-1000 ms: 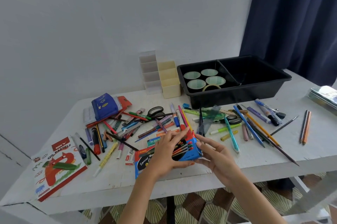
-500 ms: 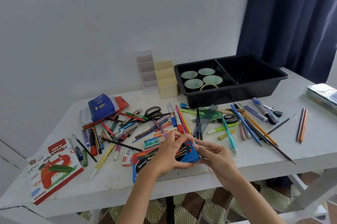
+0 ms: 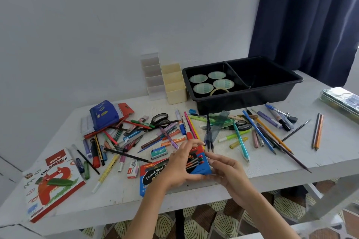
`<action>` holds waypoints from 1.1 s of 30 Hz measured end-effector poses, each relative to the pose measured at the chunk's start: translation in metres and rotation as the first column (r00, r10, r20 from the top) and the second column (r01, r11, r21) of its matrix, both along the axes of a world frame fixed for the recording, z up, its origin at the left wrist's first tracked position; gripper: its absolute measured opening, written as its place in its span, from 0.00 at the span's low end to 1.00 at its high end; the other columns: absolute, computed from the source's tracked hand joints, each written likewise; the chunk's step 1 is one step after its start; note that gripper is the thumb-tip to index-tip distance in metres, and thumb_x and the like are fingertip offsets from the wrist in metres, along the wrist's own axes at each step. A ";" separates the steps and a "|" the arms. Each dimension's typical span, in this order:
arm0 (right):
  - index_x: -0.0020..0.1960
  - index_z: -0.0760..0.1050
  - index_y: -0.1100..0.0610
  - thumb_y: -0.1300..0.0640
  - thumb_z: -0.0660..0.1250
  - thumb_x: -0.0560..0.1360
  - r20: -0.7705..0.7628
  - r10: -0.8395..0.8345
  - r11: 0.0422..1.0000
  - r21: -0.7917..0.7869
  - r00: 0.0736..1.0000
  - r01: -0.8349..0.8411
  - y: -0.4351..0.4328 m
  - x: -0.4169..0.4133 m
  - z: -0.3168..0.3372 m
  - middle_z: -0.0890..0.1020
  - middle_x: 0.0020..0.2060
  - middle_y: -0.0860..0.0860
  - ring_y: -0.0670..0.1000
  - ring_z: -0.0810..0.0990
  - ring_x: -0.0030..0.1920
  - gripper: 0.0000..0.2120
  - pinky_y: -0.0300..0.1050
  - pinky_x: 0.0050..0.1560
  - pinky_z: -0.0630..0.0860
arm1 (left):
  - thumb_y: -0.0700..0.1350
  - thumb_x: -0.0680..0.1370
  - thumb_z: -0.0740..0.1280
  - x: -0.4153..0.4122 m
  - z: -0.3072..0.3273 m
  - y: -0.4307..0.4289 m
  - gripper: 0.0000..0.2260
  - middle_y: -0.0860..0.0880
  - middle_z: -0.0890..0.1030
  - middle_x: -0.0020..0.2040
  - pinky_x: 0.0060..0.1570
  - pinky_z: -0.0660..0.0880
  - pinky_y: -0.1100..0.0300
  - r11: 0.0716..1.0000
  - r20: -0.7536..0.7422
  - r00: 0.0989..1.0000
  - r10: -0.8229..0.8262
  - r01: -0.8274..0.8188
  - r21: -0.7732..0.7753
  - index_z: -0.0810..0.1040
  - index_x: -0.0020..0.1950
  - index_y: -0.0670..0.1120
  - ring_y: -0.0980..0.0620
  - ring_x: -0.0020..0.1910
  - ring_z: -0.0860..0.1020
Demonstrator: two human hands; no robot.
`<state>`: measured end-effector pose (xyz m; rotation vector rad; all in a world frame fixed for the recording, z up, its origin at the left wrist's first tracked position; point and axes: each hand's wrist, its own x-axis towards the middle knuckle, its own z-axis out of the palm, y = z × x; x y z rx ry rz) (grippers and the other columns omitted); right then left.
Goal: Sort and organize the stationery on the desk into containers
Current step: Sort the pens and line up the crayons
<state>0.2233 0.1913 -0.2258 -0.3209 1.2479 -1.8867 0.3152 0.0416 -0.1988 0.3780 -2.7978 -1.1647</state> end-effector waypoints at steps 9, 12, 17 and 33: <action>0.53 0.74 0.60 0.66 0.69 0.73 -0.254 -0.205 0.961 0.133 0.945 0.244 -0.009 0.017 0.003 0.85 0.38 0.56 0.52 0.84 0.38 0.09 0.41 0.36 0.79 | 0.65 0.73 0.64 0.008 -0.021 0.010 0.24 0.60 0.69 0.64 0.62 0.71 0.50 0.993 -0.086 0.990 0.116 -0.116 0.004 0.62 0.67 0.66 0.58 0.64 0.67; 0.54 0.75 0.60 0.66 0.66 0.74 -0.227 -0.277 0.949 0.087 0.934 0.303 0.002 0.008 0.008 0.85 0.40 0.57 0.52 0.83 0.41 0.09 0.43 0.39 0.79 | 0.62 0.77 0.54 0.022 -0.027 0.004 0.21 0.56 0.71 0.63 0.61 0.72 0.53 0.919 -0.244 0.922 0.301 -0.348 -0.185 0.69 0.66 0.55 0.62 0.62 0.66; 0.59 0.75 0.59 0.66 0.65 0.75 -0.125 -0.427 0.897 0.070 0.896 0.437 0.013 -0.002 0.015 0.83 0.46 0.59 0.54 0.82 0.45 0.13 0.48 0.44 0.79 | 0.52 0.75 0.67 0.034 -0.014 0.002 0.19 0.52 0.76 0.55 0.41 0.72 0.69 0.706 -0.254 0.659 0.708 -0.652 0.277 0.70 0.64 0.48 0.57 0.52 0.74; 0.57 0.75 0.53 0.57 0.63 0.78 -0.190 -0.725 0.662 0.076 0.662 0.746 0.061 -0.024 0.032 0.81 0.45 0.56 0.51 0.83 0.39 0.09 0.36 0.31 0.79 | 0.40 0.80 0.58 -0.051 0.013 0.044 0.13 0.49 0.80 0.50 0.40 0.77 0.63 0.435 -0.134 0.819 0.558 -0.151 0.888 0.74 0.62 0.50 0.56 0.45 0.80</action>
